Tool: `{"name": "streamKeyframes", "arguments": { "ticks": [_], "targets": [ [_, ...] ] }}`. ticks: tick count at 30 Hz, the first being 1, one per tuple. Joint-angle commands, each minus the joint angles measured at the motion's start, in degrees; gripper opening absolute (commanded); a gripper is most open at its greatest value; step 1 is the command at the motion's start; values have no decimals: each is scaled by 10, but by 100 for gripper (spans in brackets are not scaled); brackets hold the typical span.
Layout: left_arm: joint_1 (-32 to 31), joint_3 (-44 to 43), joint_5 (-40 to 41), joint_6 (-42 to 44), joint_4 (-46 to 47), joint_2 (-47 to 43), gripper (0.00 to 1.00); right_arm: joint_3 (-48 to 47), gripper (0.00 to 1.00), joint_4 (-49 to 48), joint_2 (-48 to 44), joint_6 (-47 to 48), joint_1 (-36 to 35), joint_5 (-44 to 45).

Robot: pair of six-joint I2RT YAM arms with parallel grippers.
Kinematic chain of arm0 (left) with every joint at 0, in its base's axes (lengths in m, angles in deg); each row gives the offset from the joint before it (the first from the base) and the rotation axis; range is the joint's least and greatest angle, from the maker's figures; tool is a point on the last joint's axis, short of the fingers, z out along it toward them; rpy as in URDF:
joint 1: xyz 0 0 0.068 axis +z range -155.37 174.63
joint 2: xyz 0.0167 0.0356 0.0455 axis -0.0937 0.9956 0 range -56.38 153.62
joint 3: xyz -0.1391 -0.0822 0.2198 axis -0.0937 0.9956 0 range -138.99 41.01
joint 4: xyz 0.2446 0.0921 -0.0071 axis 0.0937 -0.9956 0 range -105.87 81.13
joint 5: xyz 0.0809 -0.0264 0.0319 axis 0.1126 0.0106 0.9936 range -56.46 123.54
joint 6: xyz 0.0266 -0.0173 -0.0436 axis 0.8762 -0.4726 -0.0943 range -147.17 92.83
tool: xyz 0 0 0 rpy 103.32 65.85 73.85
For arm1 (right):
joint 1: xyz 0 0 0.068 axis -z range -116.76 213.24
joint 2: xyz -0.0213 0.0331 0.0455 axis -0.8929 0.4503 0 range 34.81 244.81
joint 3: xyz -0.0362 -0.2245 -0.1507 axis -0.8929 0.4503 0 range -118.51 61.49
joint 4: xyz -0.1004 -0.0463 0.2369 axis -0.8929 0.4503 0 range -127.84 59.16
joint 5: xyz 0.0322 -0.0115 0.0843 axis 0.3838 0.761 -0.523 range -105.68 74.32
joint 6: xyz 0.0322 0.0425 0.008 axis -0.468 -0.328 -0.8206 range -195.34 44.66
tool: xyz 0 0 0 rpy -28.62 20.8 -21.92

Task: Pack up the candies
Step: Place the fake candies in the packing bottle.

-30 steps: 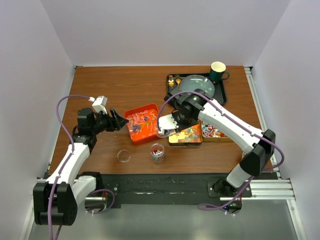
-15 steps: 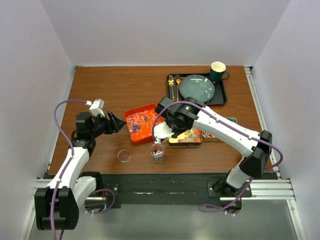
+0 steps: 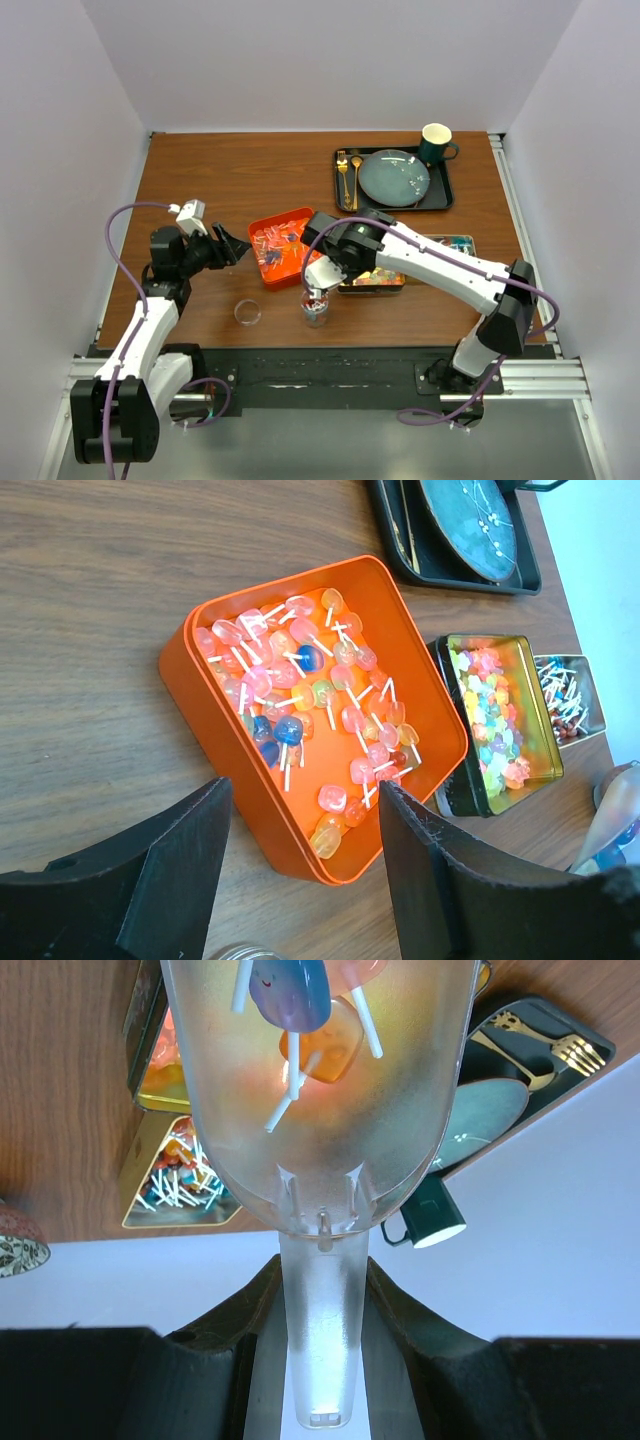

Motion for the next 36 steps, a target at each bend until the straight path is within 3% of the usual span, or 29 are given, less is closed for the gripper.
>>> {"name": "streamKeyframes", "arguments": {
  "ticks": [1,19,26,36],
  "targets": [
    [8,7,1,-10,31,-7,65,4,0,140,-2,-9,-13,45],
    [10,11,-14,-21,46,-12,65,27,0,141,-22,2,-38,112],
    [11,18,-20,-28,55,-11,56,32,0,142,-28,10,-56,149],
    [11,25,-18,-33,61,-24,56,27,0,145,-11,9,-72,210]
  ]
}}
